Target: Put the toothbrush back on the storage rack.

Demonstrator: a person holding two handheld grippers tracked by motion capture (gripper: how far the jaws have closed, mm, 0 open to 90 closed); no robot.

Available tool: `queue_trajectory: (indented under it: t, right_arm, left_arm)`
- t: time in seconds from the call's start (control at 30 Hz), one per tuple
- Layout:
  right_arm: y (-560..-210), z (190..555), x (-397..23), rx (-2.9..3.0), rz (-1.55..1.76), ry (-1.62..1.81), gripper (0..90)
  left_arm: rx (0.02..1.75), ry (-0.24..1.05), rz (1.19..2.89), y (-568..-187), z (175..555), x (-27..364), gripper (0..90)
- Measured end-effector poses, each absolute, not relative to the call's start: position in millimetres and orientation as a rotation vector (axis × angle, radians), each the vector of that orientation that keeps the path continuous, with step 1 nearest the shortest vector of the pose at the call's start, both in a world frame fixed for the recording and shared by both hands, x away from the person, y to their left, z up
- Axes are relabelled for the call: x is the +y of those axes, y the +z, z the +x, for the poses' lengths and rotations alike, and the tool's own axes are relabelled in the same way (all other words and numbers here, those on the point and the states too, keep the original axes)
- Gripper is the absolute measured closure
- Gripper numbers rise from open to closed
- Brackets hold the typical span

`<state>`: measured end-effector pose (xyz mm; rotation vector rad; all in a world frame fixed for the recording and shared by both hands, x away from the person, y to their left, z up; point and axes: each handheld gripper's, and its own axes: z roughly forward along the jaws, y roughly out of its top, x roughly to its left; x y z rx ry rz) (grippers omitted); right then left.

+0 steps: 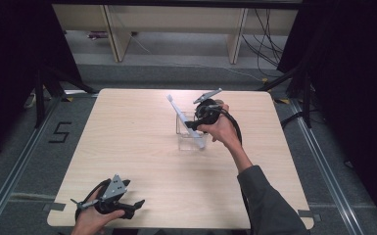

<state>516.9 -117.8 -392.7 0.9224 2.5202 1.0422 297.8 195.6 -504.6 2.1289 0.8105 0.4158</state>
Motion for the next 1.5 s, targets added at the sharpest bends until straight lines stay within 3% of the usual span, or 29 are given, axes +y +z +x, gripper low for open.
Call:
queue_trajectory:
  t: [0.5,1.5]
  right_arm:
    - [-382.8,506.8,-122.5,2.492,0.92,1.086,32.8]
    - [-374.9,484.5,-141.1,2.471,0.93,1.129,30.7]
  left_arm:
    - [0.81,0.416,2.129,-504.6,297.9,195.7,15.1]
    - [0.805,0.422,2.143,-504.2,298.4,196.5,15.0]
